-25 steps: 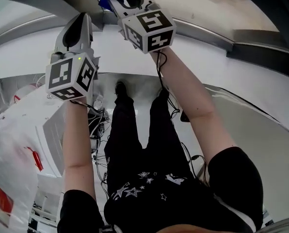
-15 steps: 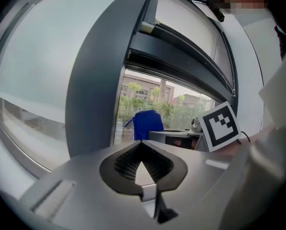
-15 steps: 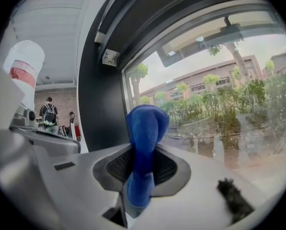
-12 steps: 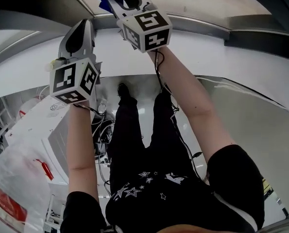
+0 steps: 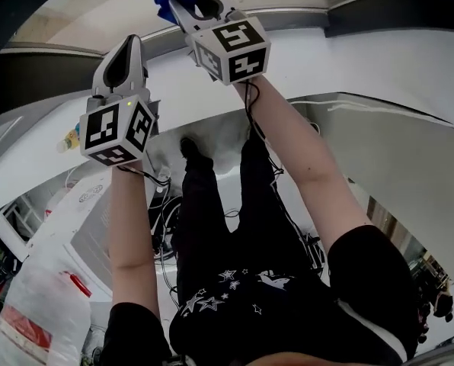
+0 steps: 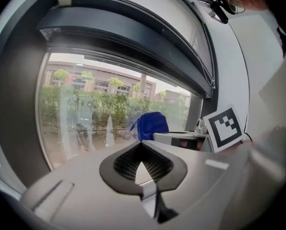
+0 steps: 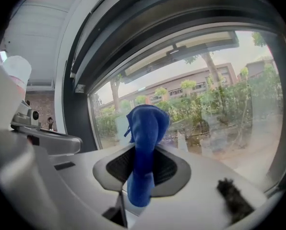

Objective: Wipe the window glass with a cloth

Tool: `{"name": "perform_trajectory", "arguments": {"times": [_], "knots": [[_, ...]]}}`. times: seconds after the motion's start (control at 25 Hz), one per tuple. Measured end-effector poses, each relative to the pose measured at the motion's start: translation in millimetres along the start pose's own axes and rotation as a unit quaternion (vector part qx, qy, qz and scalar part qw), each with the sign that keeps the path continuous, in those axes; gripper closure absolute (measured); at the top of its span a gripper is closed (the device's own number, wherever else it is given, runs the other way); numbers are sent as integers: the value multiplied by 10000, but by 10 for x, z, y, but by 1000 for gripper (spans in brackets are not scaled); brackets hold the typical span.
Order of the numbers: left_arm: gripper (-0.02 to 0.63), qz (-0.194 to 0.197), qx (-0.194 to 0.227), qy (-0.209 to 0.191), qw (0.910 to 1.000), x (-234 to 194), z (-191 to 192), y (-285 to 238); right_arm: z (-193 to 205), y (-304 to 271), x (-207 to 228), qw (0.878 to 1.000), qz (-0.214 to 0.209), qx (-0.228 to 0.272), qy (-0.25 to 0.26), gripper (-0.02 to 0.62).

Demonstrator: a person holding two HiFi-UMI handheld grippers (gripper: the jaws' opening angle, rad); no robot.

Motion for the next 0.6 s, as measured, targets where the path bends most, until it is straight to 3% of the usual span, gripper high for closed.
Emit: {"name": "perform_trajectory", "arguments": {"times": [0.36,0.6], "knots": [[597,508,-16,-321,9982,909,-301,-831,-298,664,1140,9987,464,203,-43,509],[597,872,-19,-316,9957,1588,-426,-1372,-428,1123,1915,9956,875,289,-143,509]]}}
Point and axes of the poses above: the fingertips, and each gripper's own axes: y backward along the fingers, x to its right, z out of its underside, the point moved 4 cm from there along y, backward along the fingers, and after that the axes turned 12 degrees about -y, right-handed, at the moved point
